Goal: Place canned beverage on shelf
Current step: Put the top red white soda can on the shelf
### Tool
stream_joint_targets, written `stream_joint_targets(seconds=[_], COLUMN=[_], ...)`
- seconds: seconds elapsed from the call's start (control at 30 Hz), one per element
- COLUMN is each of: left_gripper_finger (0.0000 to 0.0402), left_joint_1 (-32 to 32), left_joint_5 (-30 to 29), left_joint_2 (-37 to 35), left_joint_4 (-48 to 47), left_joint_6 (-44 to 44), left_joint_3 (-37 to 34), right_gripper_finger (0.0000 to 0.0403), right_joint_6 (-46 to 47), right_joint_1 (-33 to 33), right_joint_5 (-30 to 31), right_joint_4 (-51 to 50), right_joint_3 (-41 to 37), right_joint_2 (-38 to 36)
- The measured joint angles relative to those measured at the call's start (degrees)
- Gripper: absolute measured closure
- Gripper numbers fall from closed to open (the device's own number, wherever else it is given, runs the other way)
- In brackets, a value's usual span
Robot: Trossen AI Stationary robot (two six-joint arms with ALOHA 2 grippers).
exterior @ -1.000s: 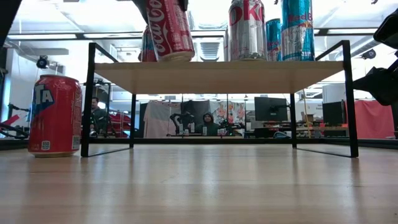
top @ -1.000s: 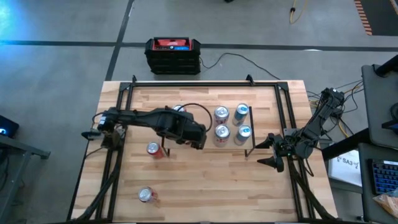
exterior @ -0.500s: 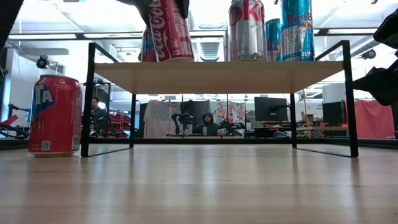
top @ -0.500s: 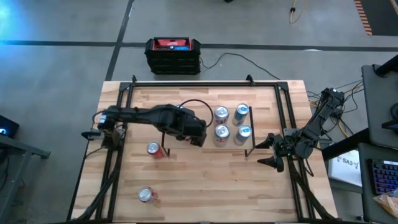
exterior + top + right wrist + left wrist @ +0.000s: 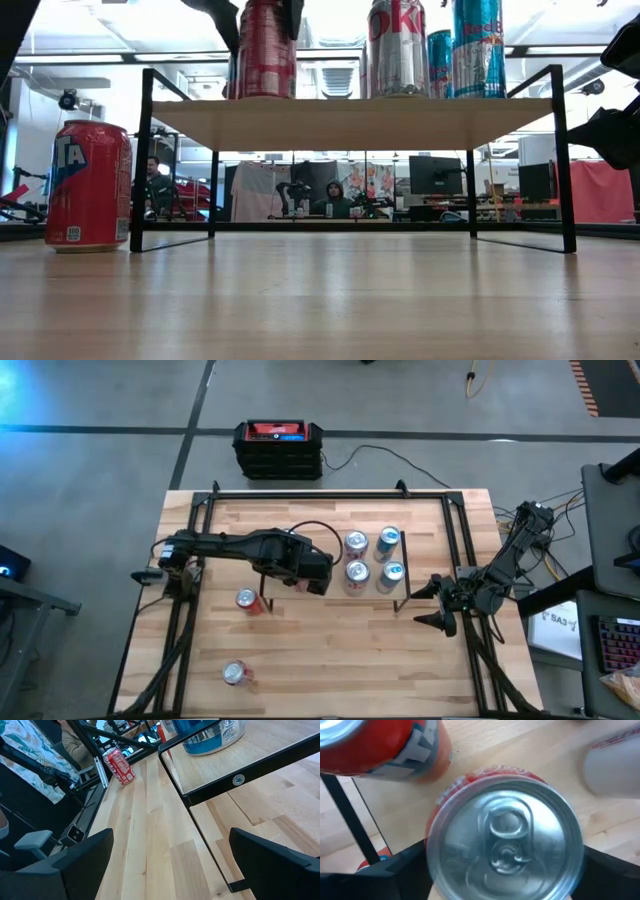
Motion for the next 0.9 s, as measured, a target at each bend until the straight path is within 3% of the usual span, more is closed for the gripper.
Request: stream_joint_targets(seconds=[0.2, 0.6, 0.9], left_gripper_finger=[0.0006, 0.0005, 0.0003], left_joint_1=[0.0, -2.79, -8.27], left_joint_5=[-0.12, -0.67, -9.88], left_joint_2=[-0.01, -0.01, -0.01], left_joint_4=[0.31, 0.48, 0.5], left_joint_6=[-0.67, -3.34, -7.0], left_joint_3=[-0.01, 0.06, 0.06], right_gripper_finger=[0.0019, 0.0019, 0.0019], right_joint_6=[0.02, 0.01, 0.0], right_joint_1=[-0.01, 0.0, 0.0], right_joint_5=[0.01, 0.01, 0.01], right_joint_4=[-0.01, -0.01, 0.0], right_joint_3=[0.0, 0.0, 0.0], right_joint_2=[0.0, 0.0, 0.0])
